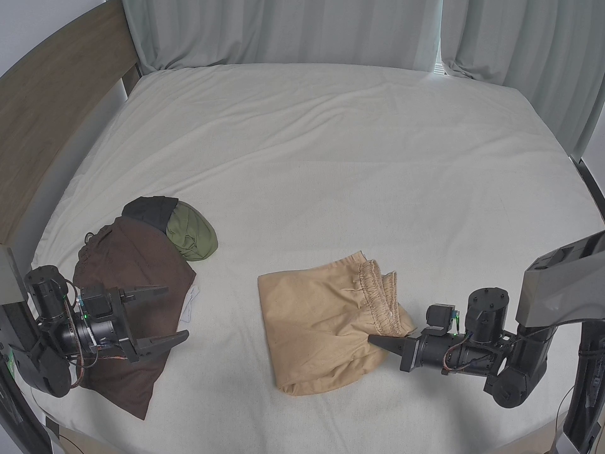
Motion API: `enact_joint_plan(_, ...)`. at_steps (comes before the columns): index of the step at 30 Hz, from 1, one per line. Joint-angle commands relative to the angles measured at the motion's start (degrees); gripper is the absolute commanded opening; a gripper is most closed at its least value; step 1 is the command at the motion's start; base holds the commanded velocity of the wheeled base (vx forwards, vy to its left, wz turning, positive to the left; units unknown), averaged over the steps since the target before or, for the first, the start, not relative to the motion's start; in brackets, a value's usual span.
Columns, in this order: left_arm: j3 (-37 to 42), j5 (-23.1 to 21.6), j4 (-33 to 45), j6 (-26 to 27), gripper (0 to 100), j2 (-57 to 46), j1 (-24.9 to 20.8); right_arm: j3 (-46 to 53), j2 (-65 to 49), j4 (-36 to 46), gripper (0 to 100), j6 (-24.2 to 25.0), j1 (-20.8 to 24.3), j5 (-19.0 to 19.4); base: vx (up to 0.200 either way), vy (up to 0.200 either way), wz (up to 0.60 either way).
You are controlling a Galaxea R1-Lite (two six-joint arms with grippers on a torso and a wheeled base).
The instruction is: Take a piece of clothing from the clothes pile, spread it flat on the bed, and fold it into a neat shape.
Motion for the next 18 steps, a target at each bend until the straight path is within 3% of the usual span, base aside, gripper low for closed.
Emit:
enact_joint_plan(1, -0.12, -0.04, -0.01, 0.01, 100, -0.24, 0.03, 0.59, -2.1, 0.06, 0, -0.32, 1.17, 0.05, 0.0, 0.0, 0.0)
enact_joint_plan(18, -0.03, 0.31, -0.01, 0.01, 100, -0.86, -1.03, -5.12, -7.55, 0.23, 0, 1.0, 3.02, -0.04, 0.0, 0.0, 0.0)
